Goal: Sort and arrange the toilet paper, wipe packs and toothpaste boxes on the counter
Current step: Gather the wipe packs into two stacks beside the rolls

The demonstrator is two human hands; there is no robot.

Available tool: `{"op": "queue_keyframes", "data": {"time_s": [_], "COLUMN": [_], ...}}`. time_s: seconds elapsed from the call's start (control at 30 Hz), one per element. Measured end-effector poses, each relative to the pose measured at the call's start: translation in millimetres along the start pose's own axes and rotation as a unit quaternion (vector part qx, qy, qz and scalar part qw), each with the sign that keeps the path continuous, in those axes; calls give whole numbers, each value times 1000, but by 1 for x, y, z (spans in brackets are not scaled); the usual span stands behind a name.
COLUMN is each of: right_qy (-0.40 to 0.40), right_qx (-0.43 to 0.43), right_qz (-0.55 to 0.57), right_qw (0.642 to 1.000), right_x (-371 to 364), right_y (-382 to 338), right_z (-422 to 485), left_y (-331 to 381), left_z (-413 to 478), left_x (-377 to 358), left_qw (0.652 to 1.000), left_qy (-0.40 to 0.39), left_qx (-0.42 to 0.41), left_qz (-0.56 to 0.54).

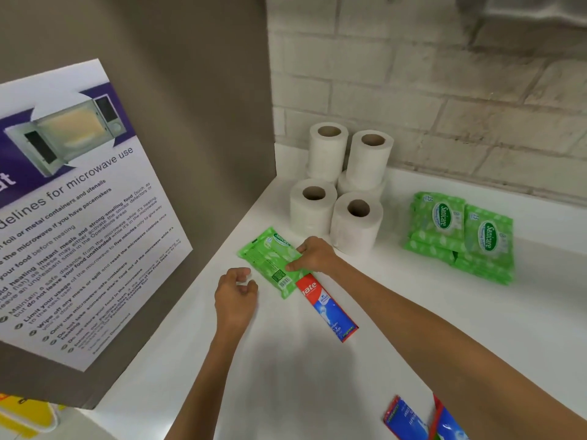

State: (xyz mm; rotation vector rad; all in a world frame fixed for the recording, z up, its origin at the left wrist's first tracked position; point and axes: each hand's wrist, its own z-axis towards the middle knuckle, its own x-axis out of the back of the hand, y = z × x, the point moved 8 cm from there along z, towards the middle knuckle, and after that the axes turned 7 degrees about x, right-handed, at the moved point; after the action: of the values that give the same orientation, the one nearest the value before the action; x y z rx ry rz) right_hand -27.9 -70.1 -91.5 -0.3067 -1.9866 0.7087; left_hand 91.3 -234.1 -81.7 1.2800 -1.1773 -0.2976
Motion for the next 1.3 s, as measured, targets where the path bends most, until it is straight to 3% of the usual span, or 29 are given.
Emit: {"op": "queue_keyframes", "data": {"time_s": [0.2,0.43,0.57,0.7,0.83,0.93,1.07,1.3], "right_qy": [68,102,82,31,-147,-220,-247,-179], "right_qx": [23,74,62,38,-1,-25,-47,-87], "right_qz": [-143,-214,-130,89,238,293,249,315], "right_qw": [987,969,986,995,960,930,935,928], "right_x": [-5,-15,-6,15,31,49,69,90], "right_y": [-19,-35,-23,-5,15,34,62,116], "right_z": [-13,-20,-27,-44,-68,-91,-120,-157], "left_y": [8,1,-1,12,55,86,112,134], "left_z": [-4,-10,-12,-16,-31,-46,-68,-88], "left_x": [-1,6,10,9,-3,-23,-66,-113], "left_qw": [1000,999,999,999,989,967,931,917], "left_qy": [1,12,17,13,-36,-121,-255,-317], "left_qx": [-1,15,17,-21,-145,-225,-245,-222], "left_qz": [-13,-29,-37,-31,-13,24,90,101]}}
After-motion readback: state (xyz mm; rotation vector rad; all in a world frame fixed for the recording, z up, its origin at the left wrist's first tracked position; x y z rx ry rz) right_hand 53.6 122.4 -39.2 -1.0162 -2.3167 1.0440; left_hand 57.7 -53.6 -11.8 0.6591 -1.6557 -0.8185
